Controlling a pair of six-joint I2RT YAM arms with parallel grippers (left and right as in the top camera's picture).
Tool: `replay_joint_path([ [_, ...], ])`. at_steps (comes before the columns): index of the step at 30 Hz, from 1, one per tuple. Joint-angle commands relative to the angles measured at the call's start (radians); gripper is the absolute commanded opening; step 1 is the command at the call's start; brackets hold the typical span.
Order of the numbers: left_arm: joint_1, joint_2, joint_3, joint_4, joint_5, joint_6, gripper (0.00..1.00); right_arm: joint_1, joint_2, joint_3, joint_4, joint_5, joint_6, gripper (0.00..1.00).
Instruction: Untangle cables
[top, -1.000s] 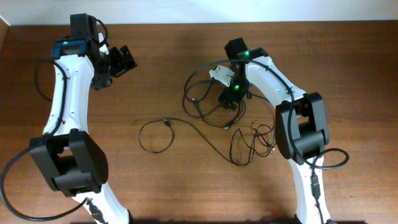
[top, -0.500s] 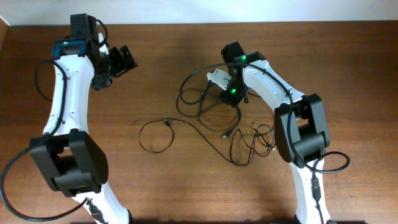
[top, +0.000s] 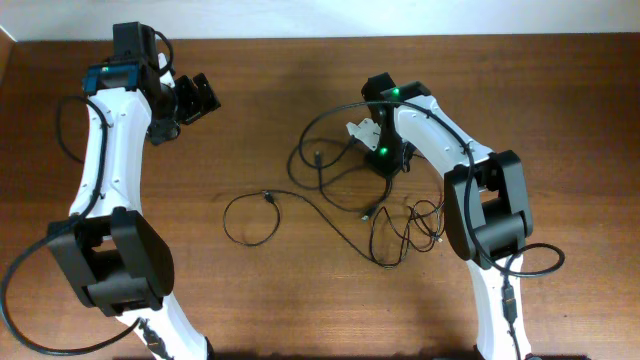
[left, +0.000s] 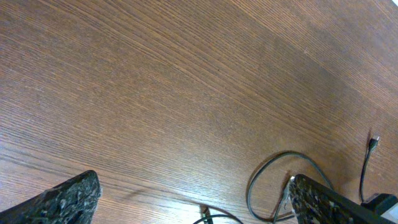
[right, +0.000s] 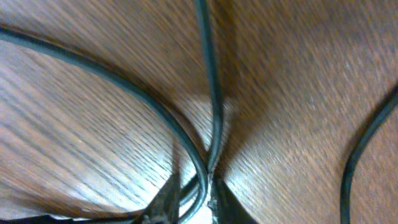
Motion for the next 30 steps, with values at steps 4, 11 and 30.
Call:
replay_joint_path([
  [4,-0.001,0.0,0.006,-0.002,-0.008,0.009,0.99,-0.003,0.038,-0.034,0.068,-0.137,0.063,0.08],
  [11,-0.001,0.0,0.006,-0.002,-0.008,0.008,0.99,-0.005,-0.014,0.008,0.053,-0.183,0.188,0.04],
  [30,-0.001,0.0,0.006,-0.002,-0.008,0.008,0.99,-0.409,-0.66,0.109,0.097,-0.192,0.5,0.04],
])
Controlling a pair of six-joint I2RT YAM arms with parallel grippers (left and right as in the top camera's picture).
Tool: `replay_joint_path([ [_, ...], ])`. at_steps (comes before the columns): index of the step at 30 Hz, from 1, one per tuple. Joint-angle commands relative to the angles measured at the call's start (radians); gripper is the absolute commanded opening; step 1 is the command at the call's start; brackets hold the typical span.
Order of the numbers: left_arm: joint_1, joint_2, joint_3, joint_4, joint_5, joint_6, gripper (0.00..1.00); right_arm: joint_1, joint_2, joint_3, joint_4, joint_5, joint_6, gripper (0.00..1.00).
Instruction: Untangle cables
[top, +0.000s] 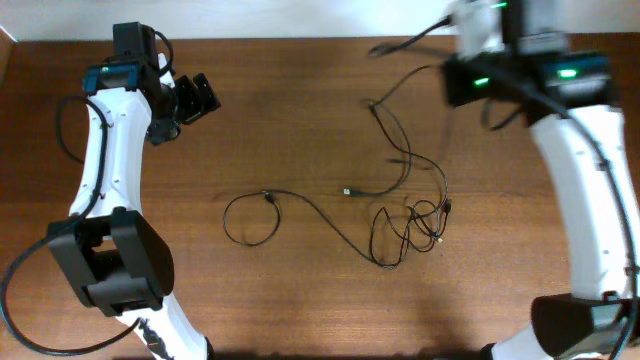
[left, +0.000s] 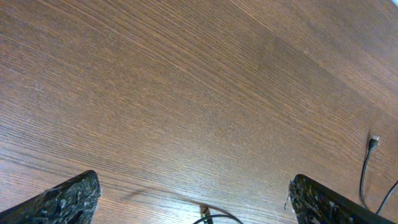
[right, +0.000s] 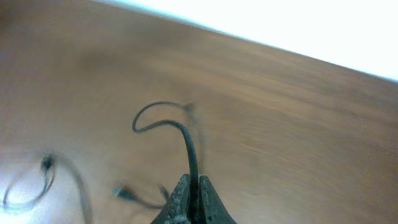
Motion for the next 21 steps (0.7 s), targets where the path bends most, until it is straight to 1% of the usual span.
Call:
replay_joint_path([
  [1,-0.001,0.0,0.006,-0.002,-0.008,0.008,0.99,-0.209,-0.06,0.01,0.037,-0.043,0.178,0.04],
  [4,-0.001,0.0,0.006,-0.002,-0.008,0.008,0.99,-0.444,-0.057,0.01,0.033,-0.055,0.282,0.04],
  [7,-0.001,0.0,0.006,-0.002,-0.008,0.009,0.99,-0.633,-0.034,0.007,0.003,-0.054,0.284,0.04],
  [10,-0.001,0.0,0.006,-0.002,-0.008,0.008,0.99,-0.751,0.014,0.007,-0.015,-0.05,0.283,0.04],
  [15,-0.001,0.0,0.006,-0.002,-0.008,0.008,0.99,-0.853,0.166,0.005,-0.068,-0.05,0.283,0.04],
  [18,-0.001,0.0,0.006,-0.002,-0.008,0.009,0.99,-0.871,0.24,0.005,-0.105,-0.05,0.283,0.05],
  [19,-0.001,0.0,0.006,-0.002,-0.008,0.008,0.99,-0.874,0.271,0.005,-0.122,-0.046,0.283,0.09],
  [21,-0.001,0.0,0.006,-0.002,-0.008,0.008,0.99,-0.873,0.311,0.003,-0.137,-0.012,0.283,0.11],
])
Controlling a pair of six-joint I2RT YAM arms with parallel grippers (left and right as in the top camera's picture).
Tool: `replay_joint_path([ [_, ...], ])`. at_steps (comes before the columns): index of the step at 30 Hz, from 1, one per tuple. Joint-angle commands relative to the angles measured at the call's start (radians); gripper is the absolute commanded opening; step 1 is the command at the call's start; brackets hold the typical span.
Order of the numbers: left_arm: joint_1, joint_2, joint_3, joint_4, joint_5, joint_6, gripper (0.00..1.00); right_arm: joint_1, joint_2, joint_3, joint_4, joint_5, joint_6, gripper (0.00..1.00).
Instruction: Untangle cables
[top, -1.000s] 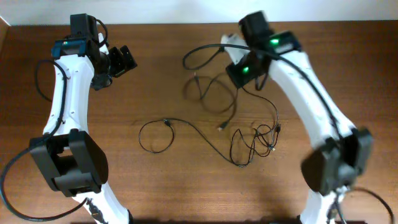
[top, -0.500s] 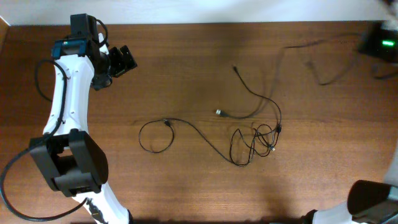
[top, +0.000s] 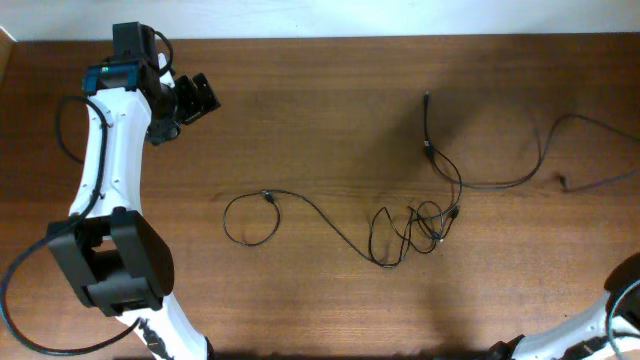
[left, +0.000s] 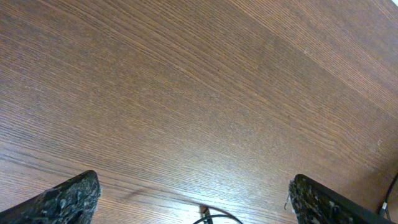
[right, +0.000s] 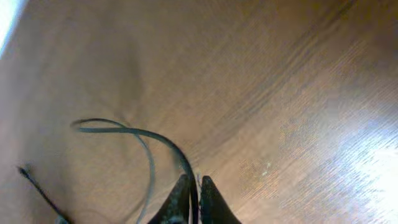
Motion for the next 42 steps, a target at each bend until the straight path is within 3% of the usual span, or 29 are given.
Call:
replay_joint_path([
  [1,-0.001,0.0,0.006,-0.002,-0.008,0.008,0.99,-0.003,0.055,0.003,-0.023,0.033,0.004,0.14],
  [2,-0.001,0.0,0.006,-0.002,-0.008,0.008,0.99,-0.003,0.073,0.002,-0.029,0.035,0.004,0.52],
  [3,-0.001,0.0,0.006,-0.002,-0.008,0.008,0.99,-0.003,0.077,0.002,-0.034,0.034,0.004,0.77],
  [5,-0.001,0.0,0.006,-0.002,-0.008,0.008,0.99,-0.003,0.08,0.001,-0.04,0.034,0.004,1.0],
  [11,-0.001,0.0,0.006,-0.002,-0.008,0.008,0.99,0.024,0.08,0.001,-0.137,-0.044,0.004,0.99],
  [16,-0.001,0.0,0.006,-0.002,-0.008,0.008,0.99,0.148,0.08,-0.039,-0.235,-0.156,0.0,0.99],
  [19,-0.001,0.0,0.006,-0.002,-0.008,0.008,0.99,0.254,0.08,-0.101,-0.234,-0.157,0.001,0.64],
  [20,-0.001,0.0,0.006,-0.002,-0.008,0.009,0.99,0.296,0.08,-0.127,-0.218,-0.156,0.01,0.48],
  [25,-0.001,0.0,0.006,-0.002,-0.008,0.008,0.99,0.467,0.08,-0.258,-0.075,-0.15,0.147,0.48],
  [30,-0.001,0.0,0.006,-0.002,-0.008,0.008,0.99,0.577,0.08,-0.386,0.062,-0.04,0.466,0.48],
  [38,-0.001,0.0,0.006,-0.002,-0.008,0.008,0.99,0.6,0.08,-0.578,0.219,0.046,0.74,0.49],
  [42,-0.001,0.0,0.006,-0.002,-0.008,0.008,0.99,0.607,0.08,-0.643,0.319,0.019,0.76,0.49],
])
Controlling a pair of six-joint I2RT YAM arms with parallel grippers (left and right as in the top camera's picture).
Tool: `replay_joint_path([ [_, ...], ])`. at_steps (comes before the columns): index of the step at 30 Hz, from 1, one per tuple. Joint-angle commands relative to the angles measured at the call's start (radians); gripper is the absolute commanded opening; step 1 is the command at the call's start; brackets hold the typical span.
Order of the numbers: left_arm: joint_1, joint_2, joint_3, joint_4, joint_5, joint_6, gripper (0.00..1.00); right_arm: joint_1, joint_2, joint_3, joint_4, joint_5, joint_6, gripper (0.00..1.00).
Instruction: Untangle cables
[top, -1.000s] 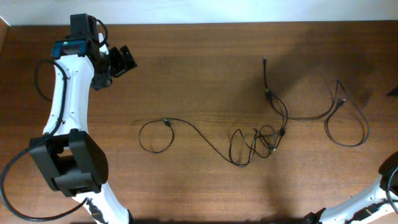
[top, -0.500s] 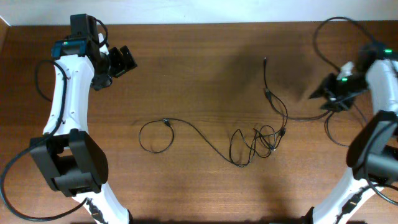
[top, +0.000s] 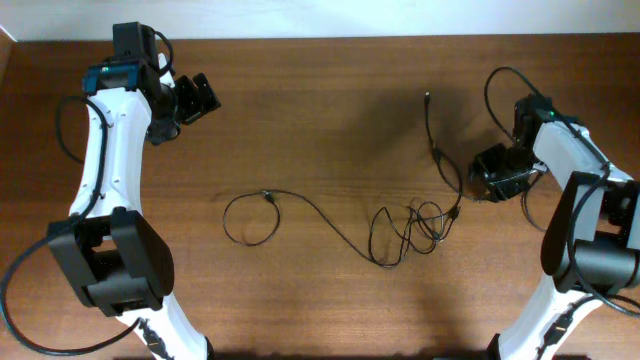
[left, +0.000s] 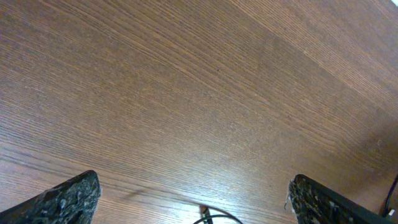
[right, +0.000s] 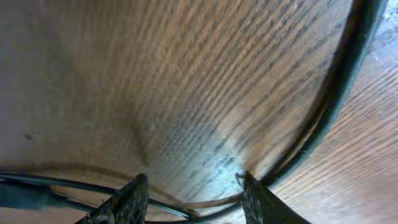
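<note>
Thin black cables lie on the brown table (top: 320, 90). One cable forms a loop (top: 248, 216) at the left and runs into a knot (top: 412, 228) right of centre. A second cable (top: 440, 155) comes down from a plug at the back into that knot. My right gripper (top: 495, 170) is low on the table to the right of the knot. It stands open (right: 196, 202), with thin cable strands (right: 186, 214) crossing between its fingers (right: 134, 199). My left gripper (top: 195, 98) hangs open (left: 193, 199) at the back left, holding nothing.
A thick dark cable (right: 345, 68) curves past on the right of the right wrist view. A black cable loop (top: 508, 85) arcs behind the right wrist. A plug end (left: 203, 213) shows at the bottom of the left wrist view. The table's back edge (top: 320, 38) meets a white wall.
My right gripper was shut on a cable that stretched to the right edge, with the arm out of the overhead view. Now it is open, low on the table beside the knot. The left arm is unchanged.
My right gripper first sat shut on cable in the heap at the table's centre. Then it was at the back right with the cable trailing from it. Then the cable stretched off the right edge. The heap is now spread out, and the gripper is open.
</note>
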Motion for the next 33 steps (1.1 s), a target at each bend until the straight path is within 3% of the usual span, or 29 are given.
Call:
replay_joint_path([
  [1,-0.001,0.0,0.006,-0.001,-0.008,0.008,0.99,0.016,0.037,-0.055,0.024,0.006,0.048,0.49],
  [3,-0.001,0.0,0.006,-0.002,-0.008,0.008,0.99,0.014,0.036,-0.052,0.019,-0.044,0.026,0.43],
  [10,-0.001,0.0,0.006,-0.002,-0.008,0.008,0.99,0.013,-0.039,0.09,-0.137,-0.084,-0.012,0.52],
  [15,-0.001,0.0,0.006,-0.001,-0.008,0.008,0.99,0.013,-0.046,0.143,-0.219,-0.125,0.15,0.55],
  [19,-0.001,0.0,0.006,-0.002,-0.008,0.008,0.99,0.027,-0.045,0.124,-0.258,-0.059,0.171,0.59],
  [21,-0.001,0.0,0.006,-0.002,-0.008,0.008,0.99,0.036,-0.045,0.101,-0.257,-0.014,0.201,0.6],
  [24,-0.001,0.0,0.006,-0.002,-0.008,0.008,0.99,0.043,-0.045,0.056,-0.249,0.066,0.308,0.69],
  [28,-0.001,0.0,0.006,-0.002,-0.008,0.008,0.99,0.043,-0.045,-0.012,-0.164,0.066,0.329,0.7],
  [31,-0.001,0.0,0.006,-0.002,-0.008,0.008,0.99,0.043,-0.045,-0.073,-0.081,0.068,0.328,0.68],
  [33,-0.001,0.0,0.006,-0.002,-0.008,0.008,0.99,0.043,-0.045,-0.107,-0.042,0.079,0.328,0.47],
])
